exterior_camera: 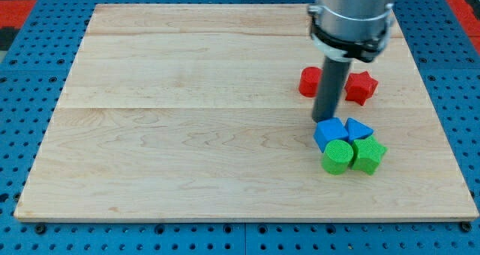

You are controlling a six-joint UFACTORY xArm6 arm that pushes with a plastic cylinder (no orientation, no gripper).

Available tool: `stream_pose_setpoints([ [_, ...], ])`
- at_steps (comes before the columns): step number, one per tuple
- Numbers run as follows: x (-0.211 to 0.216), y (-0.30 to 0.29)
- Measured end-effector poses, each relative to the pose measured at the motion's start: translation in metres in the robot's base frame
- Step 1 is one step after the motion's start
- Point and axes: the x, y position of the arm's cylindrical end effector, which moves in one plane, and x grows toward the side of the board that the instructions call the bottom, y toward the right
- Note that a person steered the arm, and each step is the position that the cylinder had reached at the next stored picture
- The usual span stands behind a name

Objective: Push the blue blocks into the green blocks

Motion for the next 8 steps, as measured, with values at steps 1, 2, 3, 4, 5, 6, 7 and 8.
stream_pose_setpoints([
  [1, 0.021, 0.000],
  [2, 0.034, -0.005],
  [3, 0.019, -0.050],
  [4, -0.018, -0.032],
  [5, -0.029, 0.016],
  [6, 0.008, 0.025],
  [7, 0.023, 0.027],
  [8, 0.012, 0.019],
])
